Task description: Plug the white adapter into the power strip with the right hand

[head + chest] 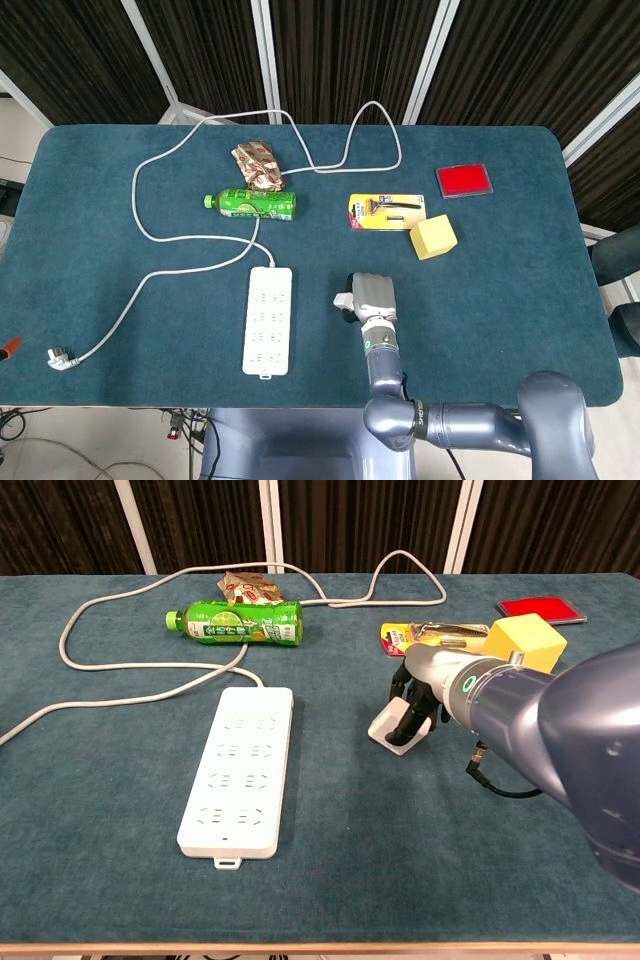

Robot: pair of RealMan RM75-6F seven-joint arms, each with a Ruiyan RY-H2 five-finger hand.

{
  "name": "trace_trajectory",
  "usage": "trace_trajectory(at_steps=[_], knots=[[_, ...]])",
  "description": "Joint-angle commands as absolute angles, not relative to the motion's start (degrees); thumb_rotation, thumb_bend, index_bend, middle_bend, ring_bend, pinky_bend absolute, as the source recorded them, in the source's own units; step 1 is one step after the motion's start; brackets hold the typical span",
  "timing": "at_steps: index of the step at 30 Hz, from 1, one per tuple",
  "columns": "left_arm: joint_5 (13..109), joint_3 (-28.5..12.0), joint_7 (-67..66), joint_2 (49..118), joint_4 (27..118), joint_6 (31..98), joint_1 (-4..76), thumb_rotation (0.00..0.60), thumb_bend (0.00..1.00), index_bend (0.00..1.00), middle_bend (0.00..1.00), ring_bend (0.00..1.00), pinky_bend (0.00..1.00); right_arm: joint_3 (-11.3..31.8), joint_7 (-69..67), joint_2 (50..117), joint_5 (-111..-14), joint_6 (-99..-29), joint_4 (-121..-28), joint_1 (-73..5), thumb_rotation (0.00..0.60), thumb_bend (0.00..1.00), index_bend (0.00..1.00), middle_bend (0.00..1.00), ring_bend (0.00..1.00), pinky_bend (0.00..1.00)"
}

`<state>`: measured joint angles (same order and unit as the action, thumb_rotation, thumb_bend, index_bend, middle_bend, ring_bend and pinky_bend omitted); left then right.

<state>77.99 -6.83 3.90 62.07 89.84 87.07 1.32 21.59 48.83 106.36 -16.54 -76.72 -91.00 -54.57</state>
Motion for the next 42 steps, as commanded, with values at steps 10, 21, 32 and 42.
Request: trace_trajectory(at_steps=[10, 21, 32, 42], knots=[[78.21, -6.68, 4.45, 61.8, 89.87, 86.97, 1.27, 0.6, 0.08, 0.2, 0.0, 0.0, 0.0, 19.08, 60.16, 93.89, -13.38, -68.97, -103.2, -57.0, 0.6, 0.6, 0.63, 0.57, 0.58, 0.39], [78.05, -6.71, 4.4, 61.78, 89.97, 87.06, 1.19, 0.6, 0.08, 0.2, 0.0, 0.0, 0.0, 21.79, 68.49, 85.21, -2.46, -66.63, -108.81, -65.16, 0.6, 0.6, 0.63, 0.57, 0.58, 0.39], [77.89, -6.8, 4.03, 61.87, 90.16, 87.2, 1.16, 0.6, 0.08, 0.21, 0.0, 0.0, 0.0, 23.17, 76.36, 84.58, 9.4, -69.59, -106.12, -74.56, 0.6, 0.6, 0.63, 0.57, 0.58, 0.39], [77.77, -6.85, 3.8, 61.99, 90.08, 87.22, 1.16, 0.6, 0.08, 0.21, 0.0, 0.0, 0.0, 23.41, 77.23, 86.35, 13.3, -69.37, -104.98, -78.51, 0.6, 0.6, 0.63, 0.57, 0.58, 0.39]])
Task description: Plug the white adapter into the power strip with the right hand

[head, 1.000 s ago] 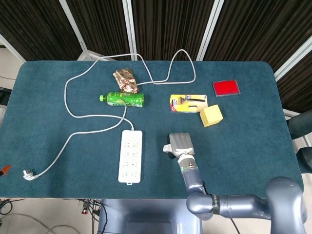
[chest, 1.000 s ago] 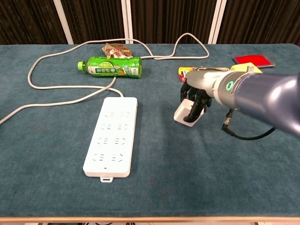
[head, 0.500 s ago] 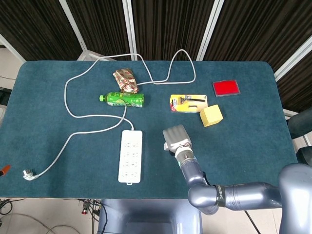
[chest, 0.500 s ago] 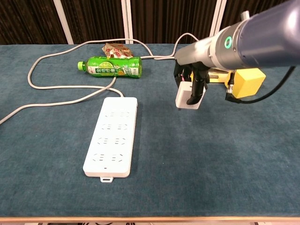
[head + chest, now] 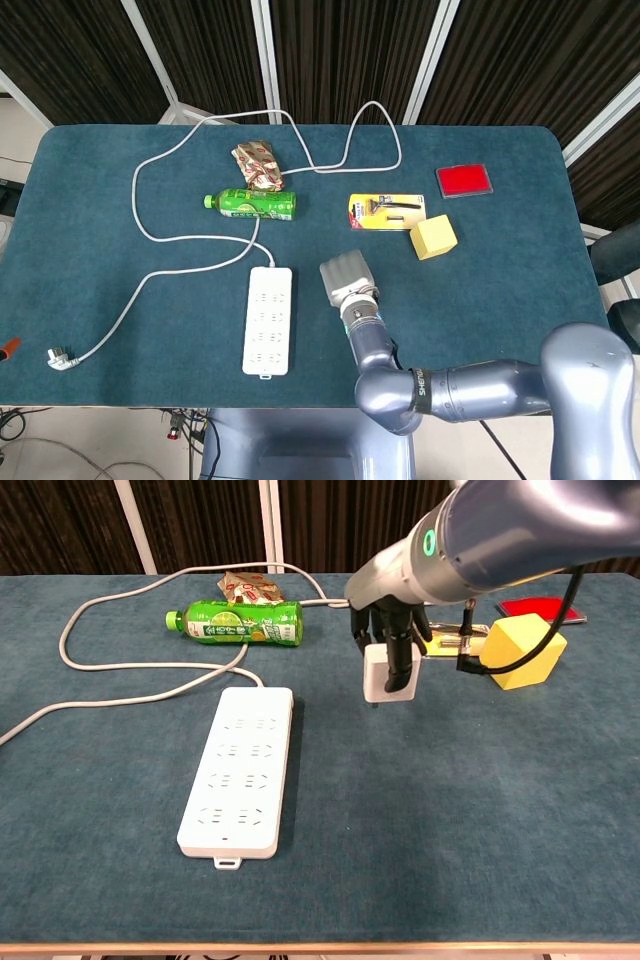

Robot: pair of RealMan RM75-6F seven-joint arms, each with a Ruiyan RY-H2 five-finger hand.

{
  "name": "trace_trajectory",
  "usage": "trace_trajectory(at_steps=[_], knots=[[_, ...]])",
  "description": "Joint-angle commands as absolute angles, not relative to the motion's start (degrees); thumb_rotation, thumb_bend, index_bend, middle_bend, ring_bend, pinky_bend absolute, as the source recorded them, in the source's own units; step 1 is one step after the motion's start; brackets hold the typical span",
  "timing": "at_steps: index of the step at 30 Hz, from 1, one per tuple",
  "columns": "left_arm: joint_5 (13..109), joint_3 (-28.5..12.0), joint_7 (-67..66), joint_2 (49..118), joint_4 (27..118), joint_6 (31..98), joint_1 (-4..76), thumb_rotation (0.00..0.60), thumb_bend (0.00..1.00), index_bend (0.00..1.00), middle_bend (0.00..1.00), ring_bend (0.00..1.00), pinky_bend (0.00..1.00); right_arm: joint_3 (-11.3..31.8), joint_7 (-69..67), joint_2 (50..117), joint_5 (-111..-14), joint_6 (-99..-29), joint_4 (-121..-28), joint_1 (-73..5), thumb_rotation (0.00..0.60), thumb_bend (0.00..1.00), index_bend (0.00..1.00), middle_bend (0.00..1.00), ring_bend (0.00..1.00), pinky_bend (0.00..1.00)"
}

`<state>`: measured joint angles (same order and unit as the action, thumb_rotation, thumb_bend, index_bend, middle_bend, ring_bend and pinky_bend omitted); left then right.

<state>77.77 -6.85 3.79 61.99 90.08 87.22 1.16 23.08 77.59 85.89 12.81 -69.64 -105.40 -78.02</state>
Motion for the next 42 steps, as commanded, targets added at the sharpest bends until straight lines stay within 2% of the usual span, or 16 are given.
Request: trace_trajectory(at_steps=[1, 14, 42], knots=[[77.78, -6.84, 3.86, 61.97, 90.09, 87.22, 1.15, 0.6, 0.08, 0.21, 0.0, 0.0, 0.0, 23.72, 76.8, 86.67, 13.43, -69.11, -104.65, -78.79, 0.6, 0.6, 0.63, 0.57, 0.58, 0.39], [77.72, -6.88, 3.22, 62.19, 90.03, 87.23, 1.24, 0.6, 0.08, 0.21, 0.0, 0.0, 0.0, 25.39, 75.11, 91.89, 15.75, -69.01, -96.93, -82.67, 0.6, 0.6, 0.63, 0.57, 0.58, 0.39], [78.8, -6.13, 2.16, 62.62, 90.11, 86.51, 1.8, 0.6, 0.08, 0.21, 0.0, 0.0, 0.0, 28.37, 72.94, 101.67, 13.93, -67.91, -85.77, -88.03, 0.6, 0.6, 0.63, 0.57, 0.58, 0.39]])
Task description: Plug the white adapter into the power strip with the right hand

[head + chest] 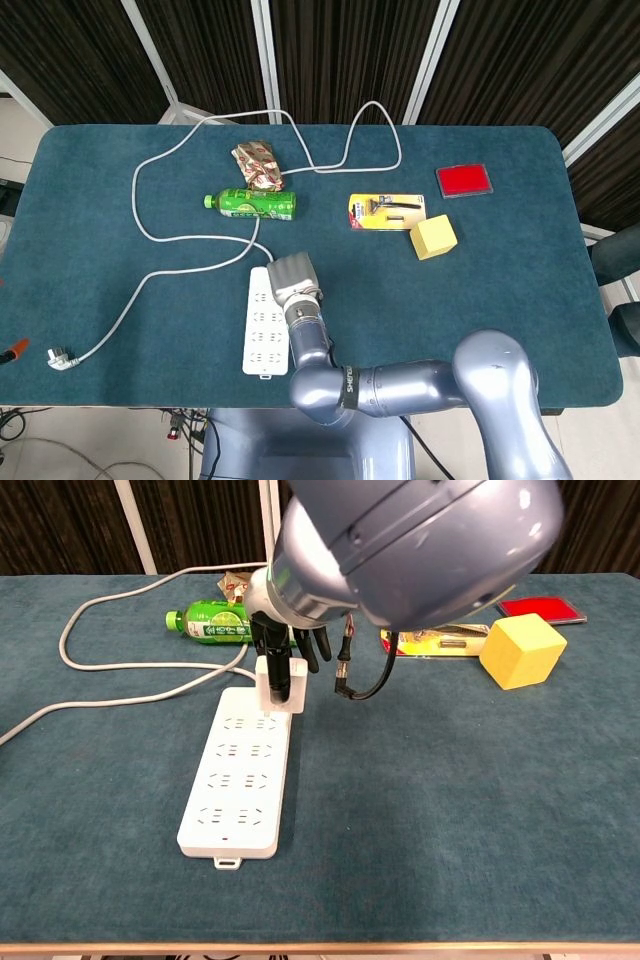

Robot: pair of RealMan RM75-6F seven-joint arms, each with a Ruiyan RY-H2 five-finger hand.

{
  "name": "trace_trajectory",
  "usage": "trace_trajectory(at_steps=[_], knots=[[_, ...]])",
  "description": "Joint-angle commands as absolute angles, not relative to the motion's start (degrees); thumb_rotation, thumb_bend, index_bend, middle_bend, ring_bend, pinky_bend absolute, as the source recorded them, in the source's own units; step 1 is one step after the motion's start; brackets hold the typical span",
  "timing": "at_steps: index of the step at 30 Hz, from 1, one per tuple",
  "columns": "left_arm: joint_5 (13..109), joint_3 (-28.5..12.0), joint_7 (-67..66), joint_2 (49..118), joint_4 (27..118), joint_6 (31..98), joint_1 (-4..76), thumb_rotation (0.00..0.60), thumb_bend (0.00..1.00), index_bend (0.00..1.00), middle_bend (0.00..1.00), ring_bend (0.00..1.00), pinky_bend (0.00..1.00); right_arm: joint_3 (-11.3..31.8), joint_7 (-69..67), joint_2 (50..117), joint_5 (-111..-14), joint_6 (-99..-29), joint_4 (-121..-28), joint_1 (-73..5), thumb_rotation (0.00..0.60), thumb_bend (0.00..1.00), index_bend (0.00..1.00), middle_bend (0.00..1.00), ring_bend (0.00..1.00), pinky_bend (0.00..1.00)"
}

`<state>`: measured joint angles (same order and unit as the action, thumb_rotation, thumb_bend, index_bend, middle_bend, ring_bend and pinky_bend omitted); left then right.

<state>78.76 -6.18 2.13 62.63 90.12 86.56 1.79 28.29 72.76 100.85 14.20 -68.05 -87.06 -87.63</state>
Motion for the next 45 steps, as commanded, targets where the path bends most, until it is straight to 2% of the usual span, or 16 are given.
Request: trace_trajectory(at_steps=[1, 22, 45], knots=[[78.84, -6.1, 2.12, 62.62, 90.09, 86.44, 1.84, 0.6, 0.08, 0.21, 0.0, 0.0, 0.0, 28.39, 72.9, 101.99, 13.74, -67.83, -85.23, -88.1, 0.6, 0.6, 0.63, 0.57, 0.58, 0.39], [78.23, -6.46, 2.42, 62.61, 89.89, 86.57, 1.82, 0.6, 0.08, 0.21, 0.0, 0.0, 0.0, 29.34, 71.66, 107.0, 10.24, -67.52, -78.95, -88.03, 0.6, 0.6, 0.63, 0.57, 0.58, 0.39], [77.8, -6.66, 2.5, 62.5, 89.99, 86.69, 1.7, 0.6, 0.08, 0.21, 0.0, 0.0, 0.0, 29.76, 73.54, 108.24, 9.57, -66.4, -77.65, -86.48, 0.6, 0.6, 0.63, 0.57, 0.58, 0.39]])
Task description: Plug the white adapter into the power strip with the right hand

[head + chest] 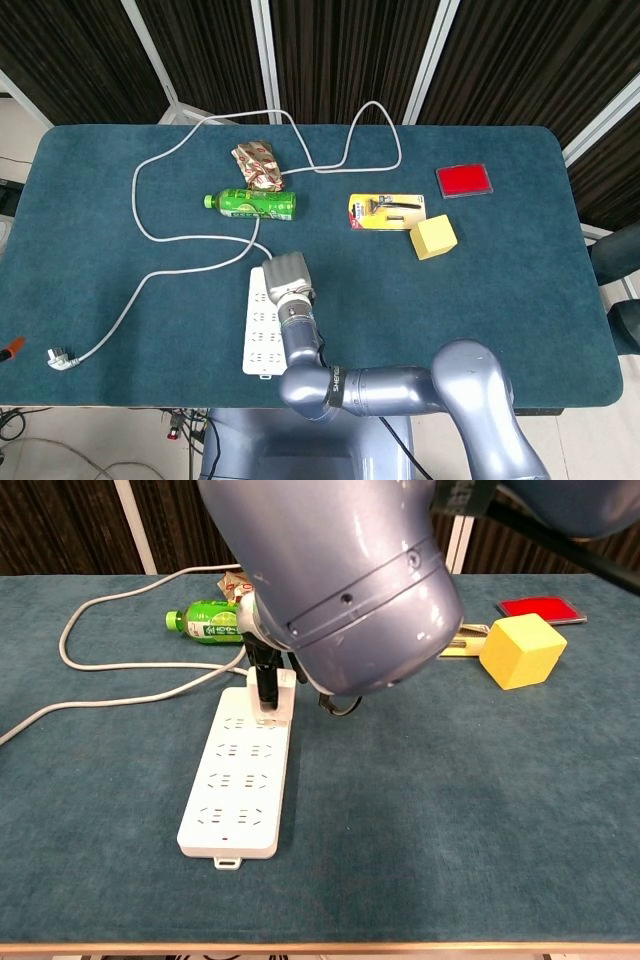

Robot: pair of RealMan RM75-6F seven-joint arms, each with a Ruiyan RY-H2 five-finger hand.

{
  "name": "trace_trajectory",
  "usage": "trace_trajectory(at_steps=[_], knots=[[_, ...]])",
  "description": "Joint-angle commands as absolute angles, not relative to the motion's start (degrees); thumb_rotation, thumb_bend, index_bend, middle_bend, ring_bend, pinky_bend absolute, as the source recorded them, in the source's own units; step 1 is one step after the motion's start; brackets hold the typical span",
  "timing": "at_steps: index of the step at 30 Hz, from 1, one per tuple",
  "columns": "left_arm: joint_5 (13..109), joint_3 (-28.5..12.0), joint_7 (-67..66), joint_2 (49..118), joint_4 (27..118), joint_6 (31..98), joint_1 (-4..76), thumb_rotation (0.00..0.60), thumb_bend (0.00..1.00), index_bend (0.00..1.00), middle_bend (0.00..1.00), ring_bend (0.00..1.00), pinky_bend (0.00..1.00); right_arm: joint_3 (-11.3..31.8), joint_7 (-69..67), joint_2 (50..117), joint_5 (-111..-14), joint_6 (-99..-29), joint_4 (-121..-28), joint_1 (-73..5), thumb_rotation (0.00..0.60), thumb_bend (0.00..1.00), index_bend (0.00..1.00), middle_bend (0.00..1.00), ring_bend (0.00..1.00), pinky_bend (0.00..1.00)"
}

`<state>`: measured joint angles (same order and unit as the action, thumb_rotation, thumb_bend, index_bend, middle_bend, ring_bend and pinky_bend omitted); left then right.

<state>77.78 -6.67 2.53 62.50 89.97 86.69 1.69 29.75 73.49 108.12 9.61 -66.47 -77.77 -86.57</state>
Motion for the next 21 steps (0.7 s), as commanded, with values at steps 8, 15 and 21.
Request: trace_trajectory(at_steps=[8, 15, 21], knots=[[77.68, -6.69, 2.23, 62.6, 89.96, 86.6, 1.76, 0.6, 0.08, 0.21, 0.0, 0.0, 0.0, 29.8, 73.58, 108.8, 8.98, -65.9, -76.88, -86.12, 0.6, 0.6, 0.63, 0.57, 0.58, 0.39], [77.56, -6.75, 2.37, 62.51, 90.02, 86.64, 1.7, 0.6, 0.08, 0.21, 0.0, 0.0, 0.0, 30.03, 73.82, 109.14, 8.71, -65.9, -76.57, -85.96, 0.6, 0.6, 0.63, 0.57, 0.58, 0.39], [77.41, -6.8, 2.33, 62.51, 89.99, 86.62, 1.69, 0.6, 0.08, 0.21, 0.0, 0.0, 0.0, 30.26, 74.1, 109.16, 8.59, -65.95, -76.43, -85.8, 0.6, 0.6, 0.63, 0.57, 0.58, 0.39]])
